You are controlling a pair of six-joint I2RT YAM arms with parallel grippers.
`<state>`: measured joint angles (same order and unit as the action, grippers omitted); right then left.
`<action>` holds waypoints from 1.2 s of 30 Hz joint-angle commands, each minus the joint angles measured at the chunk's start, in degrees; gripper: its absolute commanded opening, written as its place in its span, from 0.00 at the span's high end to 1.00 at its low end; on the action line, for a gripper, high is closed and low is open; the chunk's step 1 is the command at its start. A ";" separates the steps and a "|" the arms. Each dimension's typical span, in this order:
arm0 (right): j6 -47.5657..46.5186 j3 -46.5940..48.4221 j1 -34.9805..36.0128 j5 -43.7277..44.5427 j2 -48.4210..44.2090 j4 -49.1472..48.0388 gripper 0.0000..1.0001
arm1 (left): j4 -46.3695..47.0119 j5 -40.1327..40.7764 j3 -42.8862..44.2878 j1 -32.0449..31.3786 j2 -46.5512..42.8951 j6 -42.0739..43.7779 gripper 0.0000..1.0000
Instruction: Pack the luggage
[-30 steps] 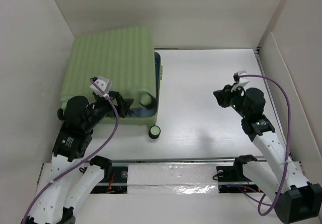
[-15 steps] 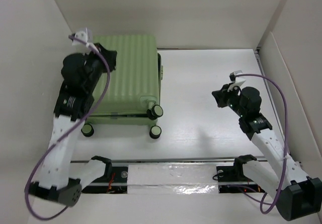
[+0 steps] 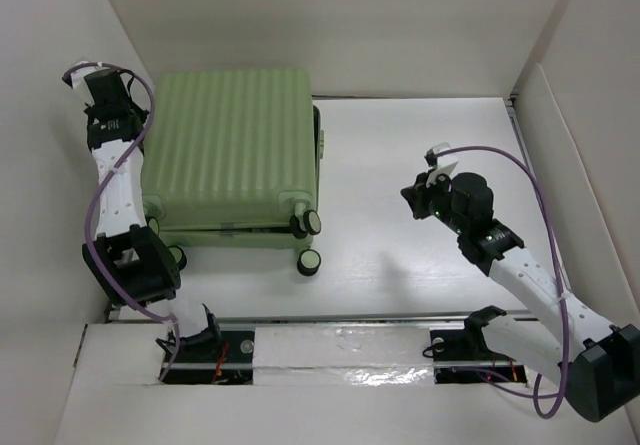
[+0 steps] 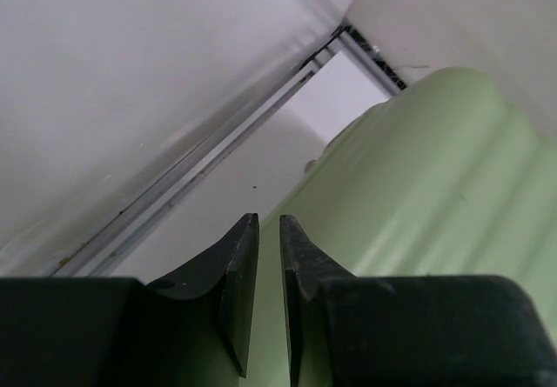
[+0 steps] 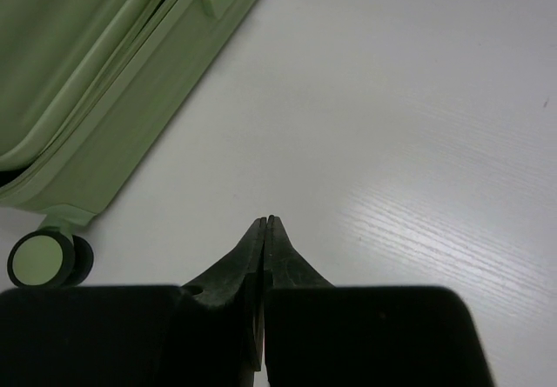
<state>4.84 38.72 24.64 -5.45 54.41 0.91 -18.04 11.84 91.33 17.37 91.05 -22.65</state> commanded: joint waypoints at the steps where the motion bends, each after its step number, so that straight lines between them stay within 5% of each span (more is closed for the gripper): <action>1: -1.06 2.68 0.67 3.25 -0.80 -2.22 1.00 | -0.15 2.58 3.24 1.87 2.11 -0.28 0.86; 4: -0.89 2.68 1.20 3.43 -0.97 -2.14 1.00 | -0.94 -0.58 3.85 5.66 5.97 0.15 0.86; 9: -0.62 2.41 1.20 3.52 -2.12 -2.31 1.00 | -2.09 0.21 2.99 6.27 10.46 0.69 0.88; 18: -0.36 2.24 1.20 5.19 -1.94 -2.49 0.99 | -1.40 -11.18 -2.02 4.08 16.71 0.60 0.99; 23: -0.10 2.94 0.67 10.28 -0.98 -1.08 0.99 | 8.63 -18.16 -18.01 -0.83 10.30 -6.24 1.00; 36: 0.87 6.45 -7.50 11.43 6.48 1.11 0.95 | 26.56 -14.56 -50.44 -16.05 -18.06 -20.41 1.00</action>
<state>5.06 40.64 18.17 5.19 58.39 2.94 4.36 4.86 44.53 5.89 79.83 -39.07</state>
